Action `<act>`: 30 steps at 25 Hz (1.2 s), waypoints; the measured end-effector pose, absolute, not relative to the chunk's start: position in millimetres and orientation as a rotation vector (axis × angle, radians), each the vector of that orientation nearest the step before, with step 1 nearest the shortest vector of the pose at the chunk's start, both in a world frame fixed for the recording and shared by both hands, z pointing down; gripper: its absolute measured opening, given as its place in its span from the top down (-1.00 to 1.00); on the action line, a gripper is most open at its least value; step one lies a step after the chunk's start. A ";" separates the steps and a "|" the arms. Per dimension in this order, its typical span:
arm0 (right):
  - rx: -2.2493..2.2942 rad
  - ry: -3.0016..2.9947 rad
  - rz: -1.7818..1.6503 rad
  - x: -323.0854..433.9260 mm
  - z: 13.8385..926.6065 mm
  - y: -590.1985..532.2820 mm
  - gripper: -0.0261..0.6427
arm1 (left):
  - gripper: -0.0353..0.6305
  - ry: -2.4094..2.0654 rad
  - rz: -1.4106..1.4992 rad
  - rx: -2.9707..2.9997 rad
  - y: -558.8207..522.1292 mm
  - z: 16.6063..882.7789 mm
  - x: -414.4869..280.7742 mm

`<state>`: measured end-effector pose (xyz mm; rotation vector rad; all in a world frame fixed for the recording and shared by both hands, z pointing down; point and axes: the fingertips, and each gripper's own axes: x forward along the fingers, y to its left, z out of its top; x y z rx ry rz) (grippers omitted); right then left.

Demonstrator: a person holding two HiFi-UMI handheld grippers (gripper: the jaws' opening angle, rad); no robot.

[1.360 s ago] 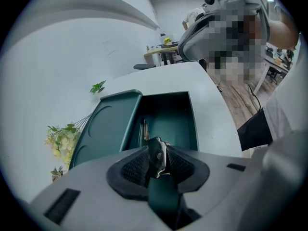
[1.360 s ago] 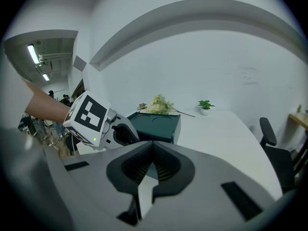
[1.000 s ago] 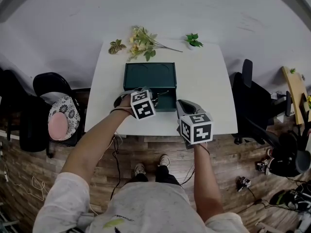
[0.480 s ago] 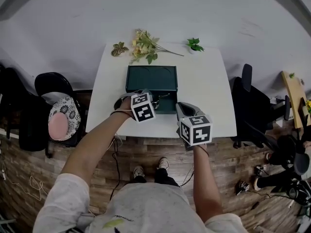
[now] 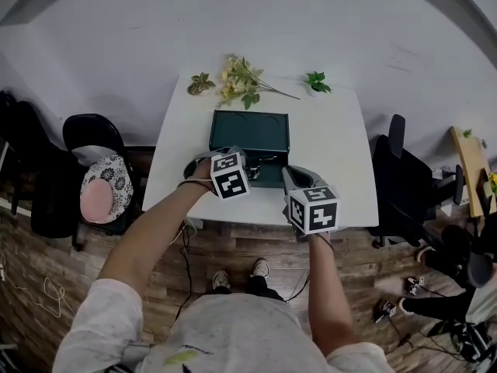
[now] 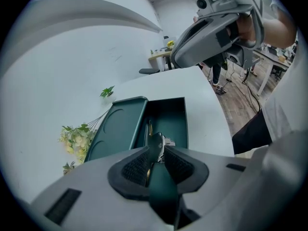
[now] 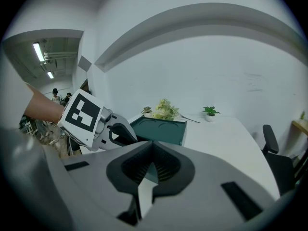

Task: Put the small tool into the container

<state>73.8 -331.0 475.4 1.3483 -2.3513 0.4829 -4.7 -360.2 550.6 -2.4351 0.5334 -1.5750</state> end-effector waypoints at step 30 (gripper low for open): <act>1.379 -2.458 0.314 58.1 406.4 -356.7 0.91 | 0.82 1.236 -0.996 -2.730 -390.8 431.2 -54.8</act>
